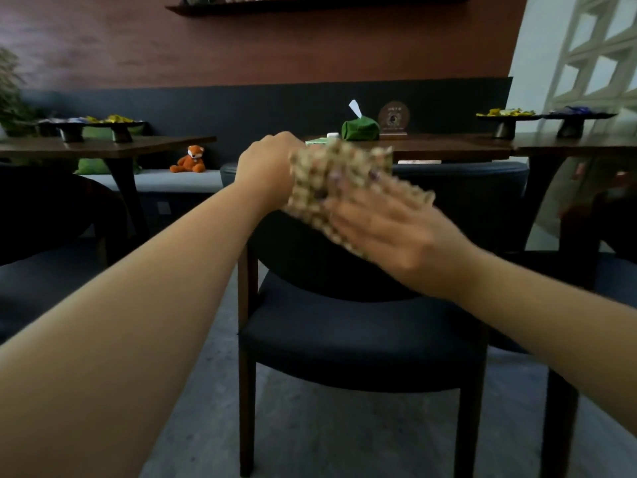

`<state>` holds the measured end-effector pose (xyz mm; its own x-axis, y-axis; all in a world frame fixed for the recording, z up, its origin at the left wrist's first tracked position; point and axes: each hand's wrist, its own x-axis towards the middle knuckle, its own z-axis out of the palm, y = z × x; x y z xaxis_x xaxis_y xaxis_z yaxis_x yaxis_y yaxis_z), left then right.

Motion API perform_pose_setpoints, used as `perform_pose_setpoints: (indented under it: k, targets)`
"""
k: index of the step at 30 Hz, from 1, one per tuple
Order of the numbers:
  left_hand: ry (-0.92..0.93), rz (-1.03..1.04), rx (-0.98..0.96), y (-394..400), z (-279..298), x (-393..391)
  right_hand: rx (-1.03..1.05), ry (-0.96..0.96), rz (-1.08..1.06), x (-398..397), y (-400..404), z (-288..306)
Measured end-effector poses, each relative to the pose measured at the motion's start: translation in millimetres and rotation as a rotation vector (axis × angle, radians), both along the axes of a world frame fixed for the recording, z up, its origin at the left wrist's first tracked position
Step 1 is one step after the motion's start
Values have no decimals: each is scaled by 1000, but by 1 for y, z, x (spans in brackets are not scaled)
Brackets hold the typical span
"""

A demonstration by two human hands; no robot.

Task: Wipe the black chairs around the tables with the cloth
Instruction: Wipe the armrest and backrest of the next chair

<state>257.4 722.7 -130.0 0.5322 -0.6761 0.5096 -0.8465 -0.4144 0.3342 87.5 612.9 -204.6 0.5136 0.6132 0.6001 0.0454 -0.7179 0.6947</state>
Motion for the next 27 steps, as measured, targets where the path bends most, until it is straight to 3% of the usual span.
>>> perform_pose_setpoints:
  k: [4, 9, 14, 19, 23, 27]
  targets:
    - [2, 4, -39, -1, 1, 2, 31, -61, -105, 1, -5, 10]
    - [-34, -59, -31, -2, -1, 2, -26, -49, -77, 12, -15, -17]
    - [-86, -99, -25, -1, -2, 5, -112, 343, -136, 10, -36, -84]
    - [-39, -105, -42, -1, -1, 3, -105, 470, -227, 6, -43, -112]
    - [-58, -109, -31, -1, 0, 4, -114, 343, -139, 2, -26, -89]
    - [-45, -94, -19, 0, -1, 4, 3, 34, -64, 3, -4, -19]
